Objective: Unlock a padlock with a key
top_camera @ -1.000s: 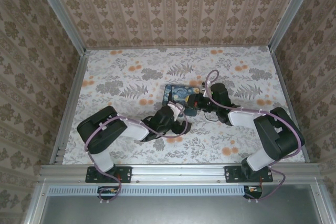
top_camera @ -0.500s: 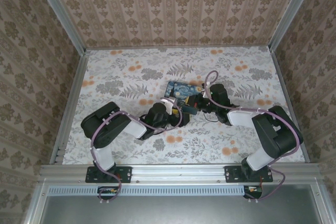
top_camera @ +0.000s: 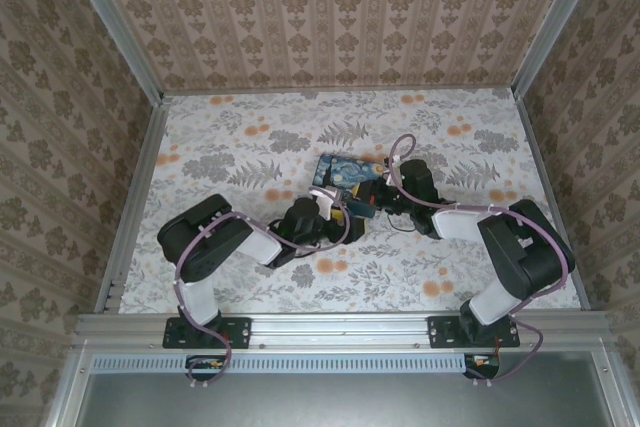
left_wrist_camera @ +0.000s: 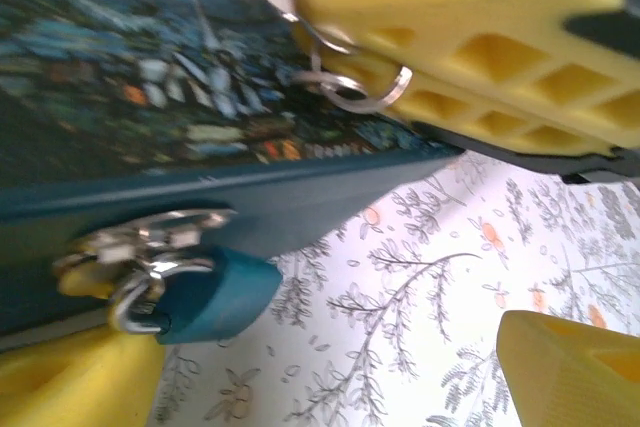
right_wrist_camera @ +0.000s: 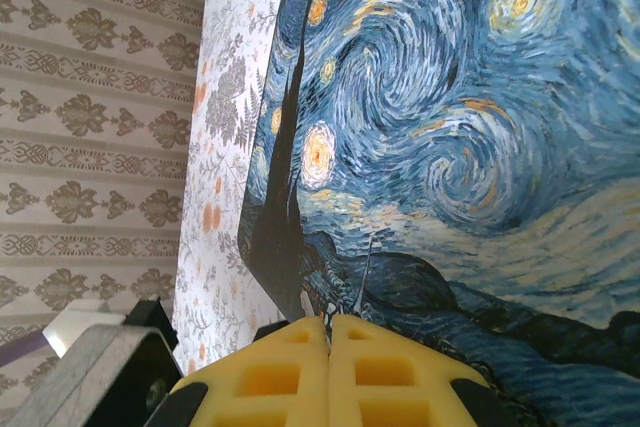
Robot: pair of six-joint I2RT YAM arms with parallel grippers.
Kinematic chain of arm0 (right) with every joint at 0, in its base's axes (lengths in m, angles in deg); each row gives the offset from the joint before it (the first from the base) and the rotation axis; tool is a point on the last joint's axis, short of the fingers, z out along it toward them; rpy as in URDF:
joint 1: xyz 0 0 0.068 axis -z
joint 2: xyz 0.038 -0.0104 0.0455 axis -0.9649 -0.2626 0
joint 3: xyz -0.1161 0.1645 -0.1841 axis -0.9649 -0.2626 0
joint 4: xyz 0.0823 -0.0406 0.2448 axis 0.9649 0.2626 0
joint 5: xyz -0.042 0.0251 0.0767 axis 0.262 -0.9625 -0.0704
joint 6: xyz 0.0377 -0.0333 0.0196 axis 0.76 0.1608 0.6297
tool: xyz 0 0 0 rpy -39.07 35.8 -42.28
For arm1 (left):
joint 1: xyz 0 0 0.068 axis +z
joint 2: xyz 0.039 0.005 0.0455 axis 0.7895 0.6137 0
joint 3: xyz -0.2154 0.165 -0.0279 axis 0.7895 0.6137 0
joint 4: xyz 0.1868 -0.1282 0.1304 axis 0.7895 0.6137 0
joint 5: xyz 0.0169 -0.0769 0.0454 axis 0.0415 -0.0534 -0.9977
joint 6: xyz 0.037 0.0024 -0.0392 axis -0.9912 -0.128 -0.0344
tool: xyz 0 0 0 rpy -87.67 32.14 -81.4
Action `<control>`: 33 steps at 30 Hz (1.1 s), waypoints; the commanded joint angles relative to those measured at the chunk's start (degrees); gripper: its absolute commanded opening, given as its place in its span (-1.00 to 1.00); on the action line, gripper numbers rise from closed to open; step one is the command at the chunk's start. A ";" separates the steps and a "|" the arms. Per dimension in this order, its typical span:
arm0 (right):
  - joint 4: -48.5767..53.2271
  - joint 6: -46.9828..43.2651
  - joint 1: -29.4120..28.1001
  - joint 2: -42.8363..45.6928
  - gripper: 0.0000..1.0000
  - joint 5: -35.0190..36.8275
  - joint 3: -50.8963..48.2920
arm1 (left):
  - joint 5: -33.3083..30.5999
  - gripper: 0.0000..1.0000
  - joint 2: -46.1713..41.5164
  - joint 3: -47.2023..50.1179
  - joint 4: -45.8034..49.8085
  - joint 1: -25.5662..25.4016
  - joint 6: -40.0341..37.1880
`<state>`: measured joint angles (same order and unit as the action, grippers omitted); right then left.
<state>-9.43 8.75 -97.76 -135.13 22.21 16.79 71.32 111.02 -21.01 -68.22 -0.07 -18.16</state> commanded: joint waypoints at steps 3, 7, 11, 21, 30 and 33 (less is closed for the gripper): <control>-0.74 -0.92 0.32 -1.53 -1.00 0.69 -0.58 | 0.49 0.76 -1.13 1.40 -4.94 -0.44 3.52; -1.09 -0.64 0.37 -1.81 -1.00 0.61 -0.68 | -1.06 0.76 1.69 2.10 -8.07 -0.13 5.75; -1.33 -0.59 0.38 -1.92 -1.00 0.61 -0.90 | -1.46 0.75 6.41 2.88 -15.95 0.87 10.11; -2.40 -0.03 0.39 -2.60 -1.00 0.39 -1.03 | -3.21 0.72 8.34 2.71 -18.83 -0.30 12.83; -3.55 0.31 0.38 -3.39 -1.00 0.34 -1.67 | -8.44 0.61 6.97 3.27 -19.49 -1.89 16.79; -3.63 0.41 0.38 -3.41 -1.00 0.30 -1.61 | -9.37 0.53 7.60 3.01 -19.73 -2.17 17.80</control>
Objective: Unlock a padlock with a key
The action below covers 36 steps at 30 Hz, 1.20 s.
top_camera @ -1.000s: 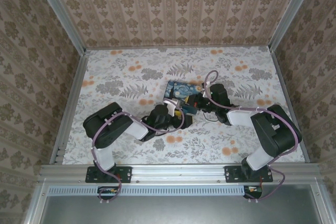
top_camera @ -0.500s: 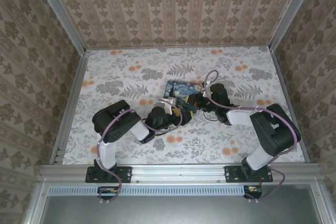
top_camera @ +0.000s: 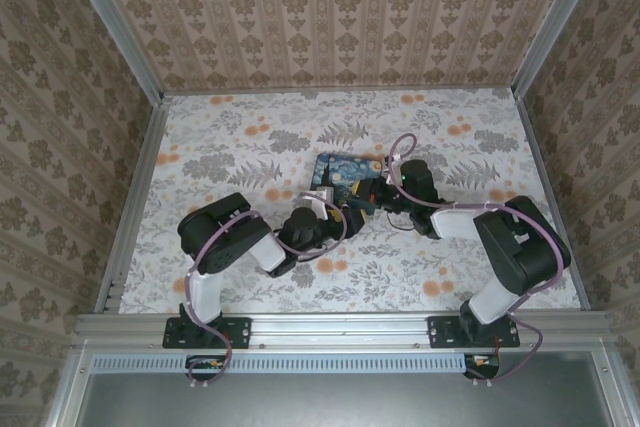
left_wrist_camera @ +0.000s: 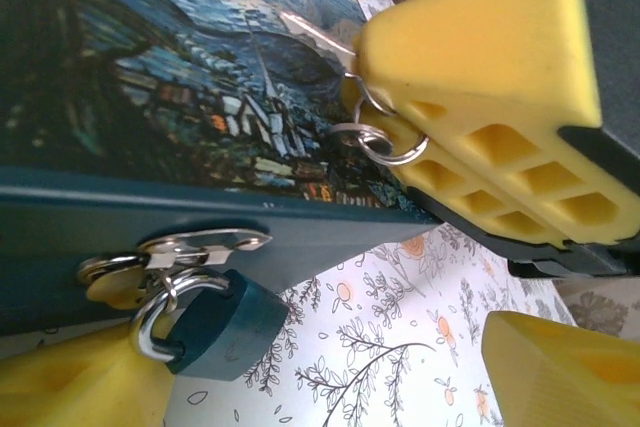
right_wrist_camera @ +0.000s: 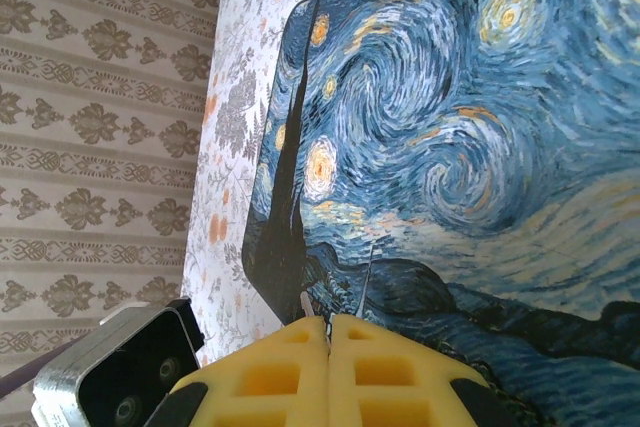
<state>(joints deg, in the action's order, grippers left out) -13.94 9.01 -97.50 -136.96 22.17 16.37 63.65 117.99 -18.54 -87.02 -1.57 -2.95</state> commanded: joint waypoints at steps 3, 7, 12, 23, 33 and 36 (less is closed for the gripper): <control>0.70 0.23 0.09 -1.72 -1.00 0.23 -1.32 | -2.91 0.44 0.98 0.32 -0.96 -1.02 3.18; 0.26 0.42 0.13 -1.87 -1.00 0.17 -1.50 | -4.15 0.23 1.70 -0.11 -0.96 -1.05 4.22; -0.35 0.55 0.21 -2.36 -1.00 0.03 -1.75 | -5.25 0.18 2.08 -0.49 -0.97 -1.29 4.82; -1.77 1.04 0.28 -3.14 -1.00 -0.36 -2.27 | -7.19 -0.06 3.14 -0.69 -0.97 -1.39 6.29; -2.25 1.12 0.48 -3.49 -1.00 -0.63 -2.47 | -8.51 -0.30 2.97 -0.08 -1.01 -1.37 6.41; -2.38 1.12 0.62 -3.61 -1.00 -0.81 -2.38 | -8.58 -0.32 2.95 -0.13 -0.98 -1.31 6.36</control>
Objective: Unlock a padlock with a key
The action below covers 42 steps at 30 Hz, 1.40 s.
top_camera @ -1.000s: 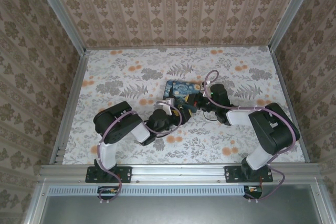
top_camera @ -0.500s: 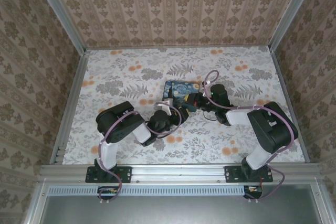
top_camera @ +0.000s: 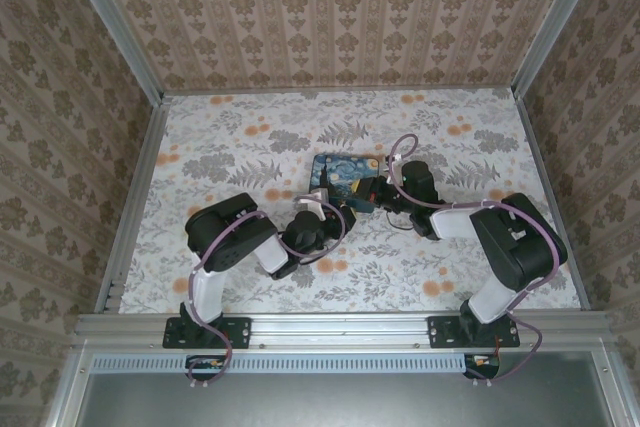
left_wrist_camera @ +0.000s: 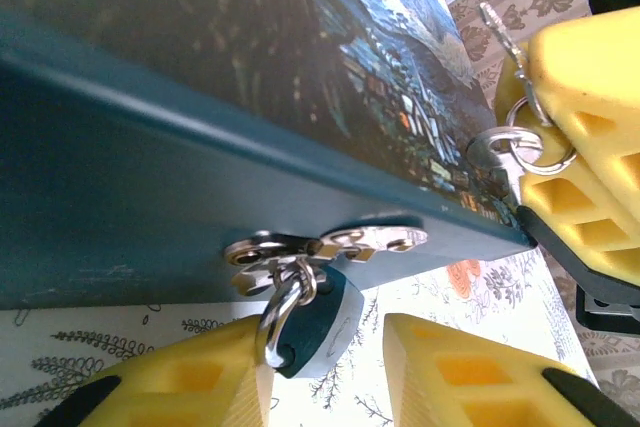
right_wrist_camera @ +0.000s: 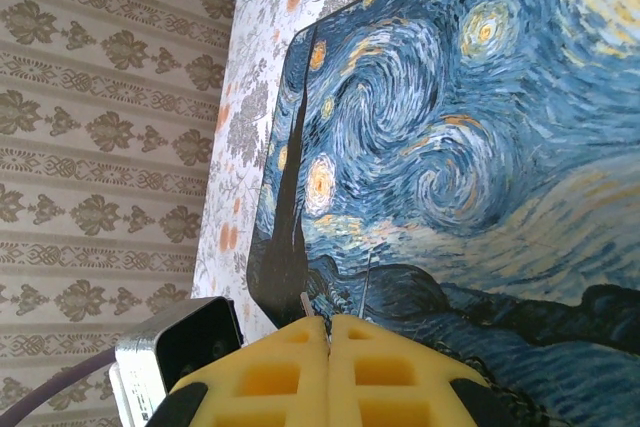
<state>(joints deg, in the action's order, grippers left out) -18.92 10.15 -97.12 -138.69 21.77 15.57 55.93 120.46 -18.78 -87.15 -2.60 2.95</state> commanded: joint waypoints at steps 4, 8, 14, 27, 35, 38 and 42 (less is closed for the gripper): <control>2.16 0.12 0.24 -2.18 -1.00 -0.56 -1.66 | -0.91 -0.40 0.41 0.03 -0.87 -0.26 0.47; 1.38 0.31 0.33 -2.62 -1.00 -0.81 -1.92 | -0.89 -0.49 0.22 0.12 -0.88 -0.13 0.47; 1.03 0.47 0.46 -2.87 -1.00 -1.33 -2.18 | -0.16 -0.68 0.15 -0.06 -0.86 0.25 0.82; 3.01 0.61 0.94 -0.82 -1.00 -2.38 -0.75 | 2.36 -1.00 -0.74 0.17 -0.64 1.51 2.62; 8.68 -0.11 1.25 4.00 -1.00 -2.84 3.22 | 2.20 -1.00 -1.27 1.82 -0.47 2.45 3.32; 11.29 -0.60 1.34 6.59 -1.00 -2.91 4.77 | 2.32 -1.00 -1.45 2.44 -0.47 2.86 3.36; 14.46 -1.28 1.38 10.68 -1.00 -2.72 5.55 | 2.95 -1.00 -1.86 3.08 -0.37 3.45 3.58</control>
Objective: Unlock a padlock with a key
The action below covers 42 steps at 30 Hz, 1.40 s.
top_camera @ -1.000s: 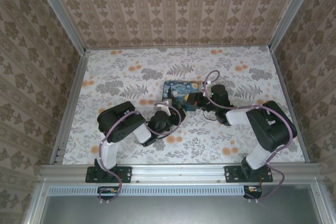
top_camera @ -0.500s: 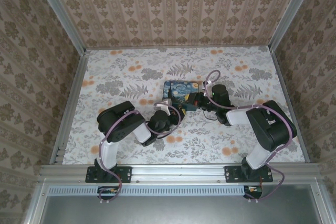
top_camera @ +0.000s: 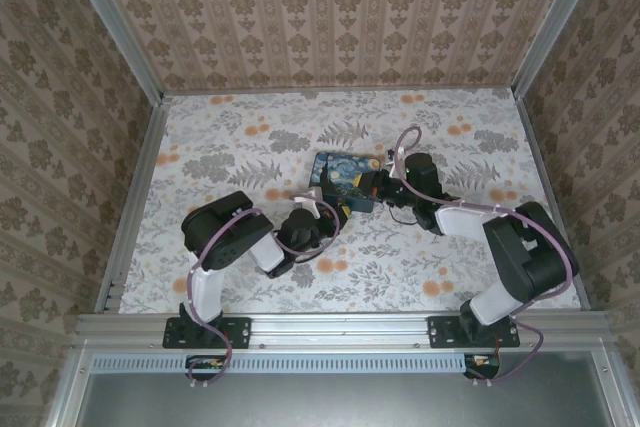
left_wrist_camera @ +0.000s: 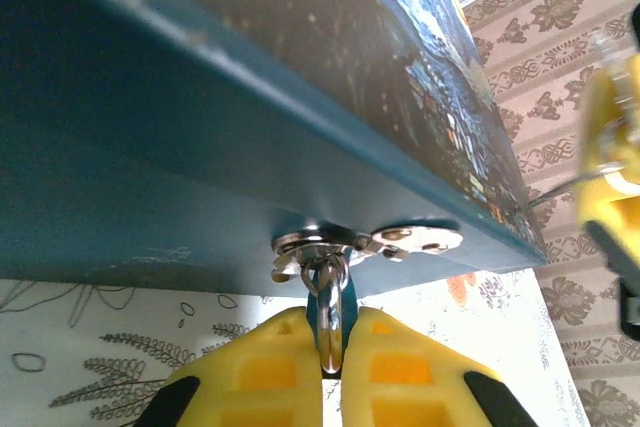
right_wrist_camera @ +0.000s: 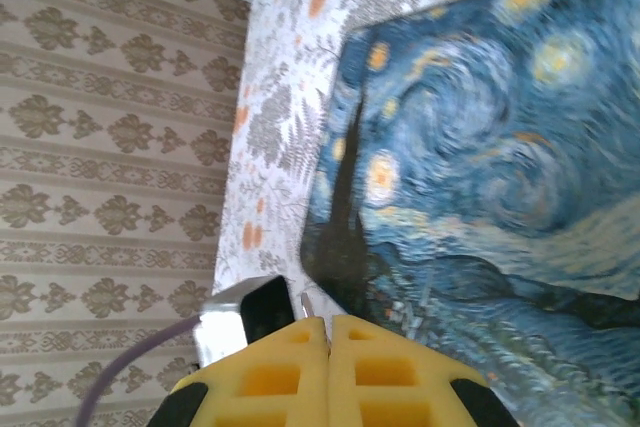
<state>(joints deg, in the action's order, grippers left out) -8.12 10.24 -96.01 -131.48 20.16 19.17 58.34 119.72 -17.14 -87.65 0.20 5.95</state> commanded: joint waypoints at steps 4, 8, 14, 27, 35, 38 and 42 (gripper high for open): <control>5.47 -1.20 0.23 7.17 -1.00 -1.04 1.12 | 1.63 -1.00 -1.57 2.07 0.32 1.20 0.97; 5.94 0.01 0.20 12.06 -1.00 -1.18 -1.72 | 2.38 -1.00 -2.33 3.15 0.58 1.75 1.15; 6.02 1.57 -0.59 17.35 -1.00 -2.82 -8.09 | 4.64 -1.00 -4.03 3.75 2.13 2.68 1.84; 9.48 -0.80 -2.79 26.09 -1.00 -5.72 -20.77 | 14.03 -1.00 -10.45 2.46 12.35 5.26 1.28; 4.76 -0.54 -2.85 24.11 -1.00 -6.83 -24.45 | 19.03 -1.00 -13.89 0.67 18.44 5.71 0.86; 2.89 0.76 -2.88 23.48 -1.00 -5.86 -25.51 | 19.85 -1.00 -14.80 0.65 18.76 5.84 1.02; 0.33 4.04 -2.85 23.46 -1.00 -2.75 -27.34 | 20.43 -1.00 -15.24 1.02 17.92 5.81 2.82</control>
<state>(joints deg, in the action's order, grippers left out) -3.77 11.72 -98.57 -107.91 15.02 -6.55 76.63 106.47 -15.15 -68.77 5.68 7.61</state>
